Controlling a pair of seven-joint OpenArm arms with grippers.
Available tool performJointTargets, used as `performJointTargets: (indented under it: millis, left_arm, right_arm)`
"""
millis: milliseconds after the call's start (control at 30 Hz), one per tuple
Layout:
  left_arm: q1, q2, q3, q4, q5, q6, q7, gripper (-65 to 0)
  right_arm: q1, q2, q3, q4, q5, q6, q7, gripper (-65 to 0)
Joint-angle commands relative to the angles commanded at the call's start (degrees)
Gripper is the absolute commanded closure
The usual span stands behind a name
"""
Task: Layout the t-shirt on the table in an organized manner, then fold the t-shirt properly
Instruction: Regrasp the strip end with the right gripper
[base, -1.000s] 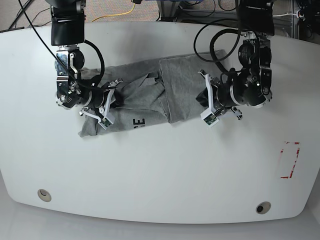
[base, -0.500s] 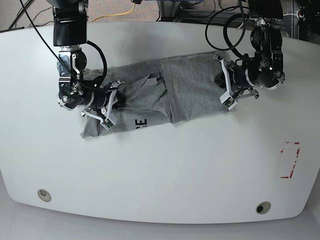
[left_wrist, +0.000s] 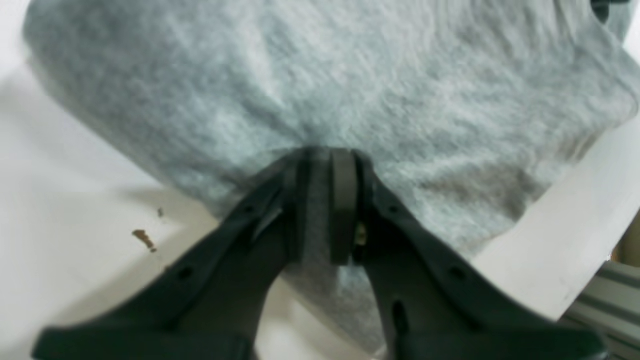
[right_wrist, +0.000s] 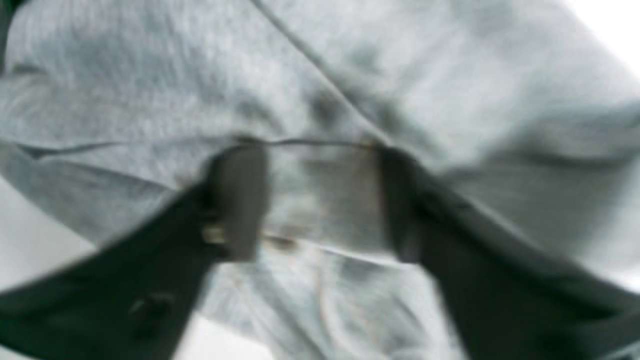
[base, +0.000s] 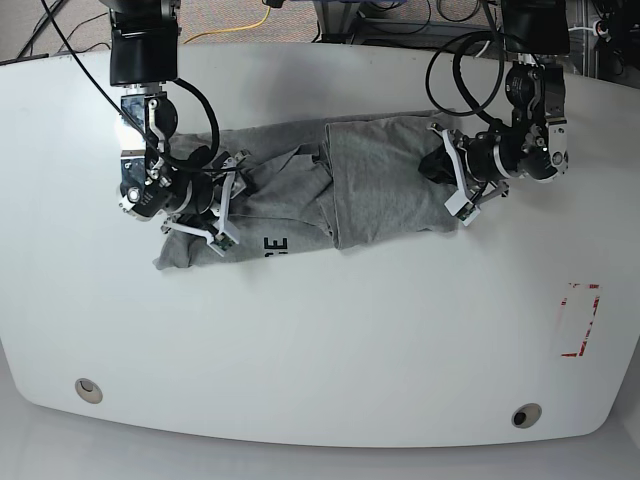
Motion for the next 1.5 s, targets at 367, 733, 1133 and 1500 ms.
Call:
performJointTargets:
  millis: [367, 733, 1133, 1500]
  left_arm:
    - [0.0, -2.2, 0.0, -0.3, 0.0, 0.0, 0.0, -6.5]
    - [-0.8, -2.8, 0.0, -0.4, 0.1, 0.0, 0.0, -6.5]
    - [-0.8, -2.9, 0.1, -0.3, 0.1, 0.0, 0.0, -6.5]
    - [-0.8, -3.0, 0.1, -0.3, 0.1, 0.0, 0.0, -6.5]
  right_arm:
    - [9.3, -0.1, 19.7, -0.4, 3.5, 0.0, -11.7, -65.0]
    - [11.2, 9.1, 27.1, -26.6, 13.5, 0.0, -10.5, -65.0]
    - [8.5, 9.1, 26.9, -34.1, 19.2, 0.0, -10.4, -65.0]
    - [6.3, 3.0, 24.3, -34.1, 19.1, 0.0, -11.3, -65.0]
